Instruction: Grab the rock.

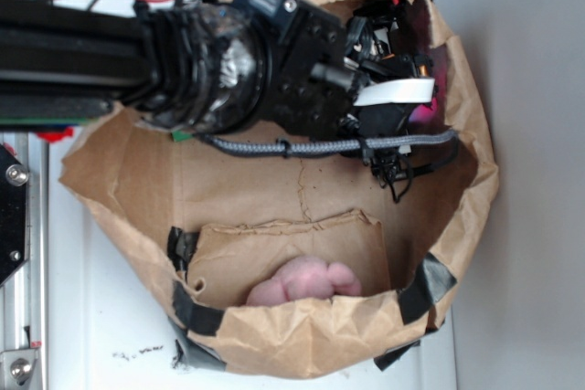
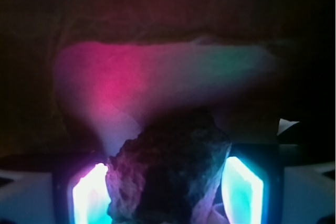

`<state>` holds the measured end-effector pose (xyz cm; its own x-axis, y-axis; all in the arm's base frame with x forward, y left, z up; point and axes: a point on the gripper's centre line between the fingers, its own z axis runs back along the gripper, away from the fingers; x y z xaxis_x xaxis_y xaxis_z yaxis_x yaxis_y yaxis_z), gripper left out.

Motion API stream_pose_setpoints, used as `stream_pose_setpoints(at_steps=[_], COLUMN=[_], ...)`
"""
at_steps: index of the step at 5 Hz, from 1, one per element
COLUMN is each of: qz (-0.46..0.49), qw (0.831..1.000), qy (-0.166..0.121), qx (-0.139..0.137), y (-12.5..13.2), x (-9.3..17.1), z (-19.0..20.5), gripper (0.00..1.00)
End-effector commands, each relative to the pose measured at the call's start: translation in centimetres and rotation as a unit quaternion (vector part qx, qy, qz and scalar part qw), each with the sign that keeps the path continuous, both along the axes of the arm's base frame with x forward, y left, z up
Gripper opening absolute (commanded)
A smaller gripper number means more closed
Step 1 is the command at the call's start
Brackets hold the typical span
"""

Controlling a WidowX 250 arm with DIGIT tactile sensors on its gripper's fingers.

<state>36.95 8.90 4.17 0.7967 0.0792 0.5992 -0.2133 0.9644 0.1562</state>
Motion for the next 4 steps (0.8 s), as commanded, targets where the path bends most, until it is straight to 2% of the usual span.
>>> stream_pose_setpoints(at_steps=[1, 2, 3, 4], qz=[0.011, -0.015, -0.03, -0.028], qw=[1.0, 0.998, 0.996, 0.994], qy=[-0.017, -0.01, 0.015, 0.047], qx=[-0.021, -0.053, -0.078, -0.095], y=[0.7, 1.2, 1.3, 0.6], x=[0.1, -2.7, -5.7, -7.1], z=[2.5, 4.6, 6.9, 8.9], gripper=[0.0, 0.0, 0.0, 0.0])
